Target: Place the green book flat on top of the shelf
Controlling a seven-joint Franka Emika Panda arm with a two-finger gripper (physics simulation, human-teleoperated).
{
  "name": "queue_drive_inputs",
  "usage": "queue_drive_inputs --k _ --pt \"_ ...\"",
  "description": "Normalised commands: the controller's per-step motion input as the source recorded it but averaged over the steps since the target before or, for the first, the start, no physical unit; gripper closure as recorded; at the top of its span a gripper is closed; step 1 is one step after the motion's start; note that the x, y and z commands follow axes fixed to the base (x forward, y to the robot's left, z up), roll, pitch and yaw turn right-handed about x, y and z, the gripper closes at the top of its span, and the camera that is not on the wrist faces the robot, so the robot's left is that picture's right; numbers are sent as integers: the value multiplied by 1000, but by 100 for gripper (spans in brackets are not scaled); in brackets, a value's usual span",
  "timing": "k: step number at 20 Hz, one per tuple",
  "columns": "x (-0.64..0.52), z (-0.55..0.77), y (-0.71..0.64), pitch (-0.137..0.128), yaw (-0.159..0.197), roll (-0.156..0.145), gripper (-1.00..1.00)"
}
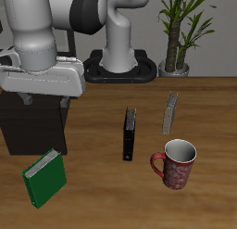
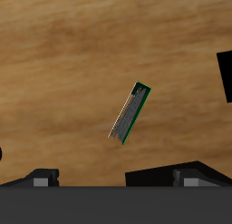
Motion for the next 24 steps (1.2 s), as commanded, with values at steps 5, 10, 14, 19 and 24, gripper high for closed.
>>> queue_drive_inputs --k 5,10,14,19,24 --pt "169 -348 -19 -2 -43 -13 -100" --pt "121 -133 -81 -48 -45 -11 -100" --pt "135 -162 -124 -51 -75 -22 -100" --pt "138 -250 -100 9 -18 -20 -100" --pt "141 -341 -62 34 -28 -25 -100"
